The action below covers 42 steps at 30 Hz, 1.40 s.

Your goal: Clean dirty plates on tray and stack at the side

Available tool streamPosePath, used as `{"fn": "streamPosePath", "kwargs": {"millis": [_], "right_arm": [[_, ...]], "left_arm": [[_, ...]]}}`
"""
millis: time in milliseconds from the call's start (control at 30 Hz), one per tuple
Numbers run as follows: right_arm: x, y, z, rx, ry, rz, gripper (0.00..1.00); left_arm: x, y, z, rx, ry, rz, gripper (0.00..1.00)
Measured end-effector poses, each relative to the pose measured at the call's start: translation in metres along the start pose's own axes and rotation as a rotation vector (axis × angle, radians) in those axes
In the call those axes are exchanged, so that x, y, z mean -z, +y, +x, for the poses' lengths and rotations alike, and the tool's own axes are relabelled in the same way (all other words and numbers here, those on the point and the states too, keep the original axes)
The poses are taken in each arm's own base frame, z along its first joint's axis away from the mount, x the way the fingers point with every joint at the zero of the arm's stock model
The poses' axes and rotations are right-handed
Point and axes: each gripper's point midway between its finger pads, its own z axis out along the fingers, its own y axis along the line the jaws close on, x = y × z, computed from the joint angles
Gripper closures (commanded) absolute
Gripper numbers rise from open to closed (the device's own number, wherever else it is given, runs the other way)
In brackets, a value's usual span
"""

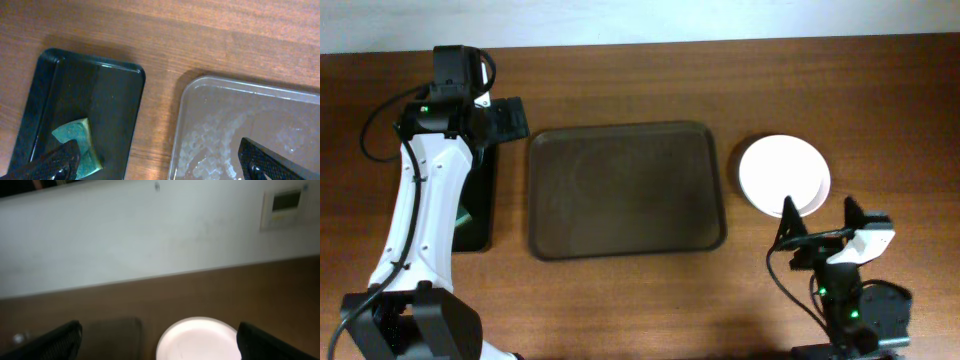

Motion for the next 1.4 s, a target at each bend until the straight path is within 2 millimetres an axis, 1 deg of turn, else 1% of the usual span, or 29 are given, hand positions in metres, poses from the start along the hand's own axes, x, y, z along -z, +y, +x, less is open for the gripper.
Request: {"fn": "streamPosePath", "kwargs": {"millis": [33,100,200,267,633,700,733,767,800,833,867,900,933,967,1000,1033,1067,1133,1167,1300,1333,1367,1400], "right_arm": [[-0.001,-0.001,0.013,-0.002,-0.037,-0.014,0.02],[-0.004,-0.005,0.04,-0.001,-0.041,-0.023,0.02],[-0.007,-0.008,0.063,0.0,-0.03,-0.024,0.02],[-0.011,-0.012,0.087,-0.001,0.017,-0.016,0.02],[-0.011,-0.012,0.086,0.0,0.014,-0.02,0.02],[-0.011,-0.012,0.086,-0.001,0.014,-0.02,0.02],[-0.011,-0.012,0.086,-0.001,0.014,-0.02,0.02],[-0.011,-0.012,0.086,-0.001,0.014,-0.02,0.02],[-0.011,-0.012,0.086,0.0,0.013,-0.02,0.01],[-0.011,-0.012,0.086,0.0,0.012,-0.021,0.02],[-0.011,-0.012,0.086,-0.001,0.012,-0.021,0.02],[-0.011,-0.012,0.086,-0.001,0.012,-0.021,0.02],[-0.011,-0.012,0.085,-0.001,0.01,-0.021,0.02],[-0.011,-0.011,0.085,-0.001,0.01,-0.022,0.02],[-0.011,-0.011,0.085,0.0,0.011,-0.023,0.02],[-0.011,-0.011,0.085,0.0,0.009,-0.024,0.02],[-0.01,-0.011,0.086,-0.001,0.011,-0.024,0.01],[-0.011,-0.011,0.085,0.0,0.011,-0.024,0.02],[-0.01,-0.011,0.085,0.0,0.011,-0.024,0.01],[-0.011,-0.011,0.086,0.0,0.011,-0.024,0.02],[-0.01,-0.011,0.085,-0.001,0.011,-0.024,0.02],[-0.01,-0.011,0.085,-0.001,0.011,-0.024,0.02],[-0.01,-0.011,0.085,0.0,0.011,-0.024,0.02]], "left_arm": [[0.0,0.0,0.001,-0.001,0.004,-0.001,0.01],[0.0,0.0,0.001,-0.001,0.004,-0.001,0.01],[-0.001,0.0,0.001,-0.001,0.005,-0.001,0.01],[-0.001,0.0,0.001,-0.001,0.006,-0.001,0.01],[-0.001,0.0,0.001,-0.001,0.006,-0.001,0.01],[0.003,0.005,-0.001,0.0,-0.006,-0.029,0.01],[0.017,0.011,-0.002,0.005,-0.042,-0.046,0.01],[0.035,0.013,-0.012,0.021,-0.137,-0.039,0.01],[0.058,0.014,-0.021,0.034,-0.27,-0.022,0.01],[0.078,0.014,-0.022,0.034,-0.378,-0.004,0.01],[0.092,0.016,0.003,0.008,-0.521,0.024,0.01],[0.096,0.018,0.012,0.003,-0.621,0.032,0.01],[0.092,0.023,0.042,-0.015,-0.652,0.027,0.01],[0.083,0.029,0.084,-0.03,-0.669,0.023,0.01],[0.081,0.033,0.111,-0.03,-0.706,0.023,0.01],[0.079,0.035,0.125,-0.028,-0.733,0.025,0.01],[0.074,0.038,0.147,-0.024,-0.781,0.028,0.01],[0.066,0.04,0.163,-0.019,-0.831,0.031,0.01],[0.059,0.04,0.172,-0.017,-0.846,0.031,0.01],[0.046,0.04,0.184,-0.038,-0.856,0.023,0.01],[0.048,0.041,0.184,-0.039,-0.87,0.022,0.01],[0.055,0.041,0.181,-0.038,-0.904,0.022,0.01],[0.058,0.041,0.18,-0.037,-0.917,0.025,0.01]]}}
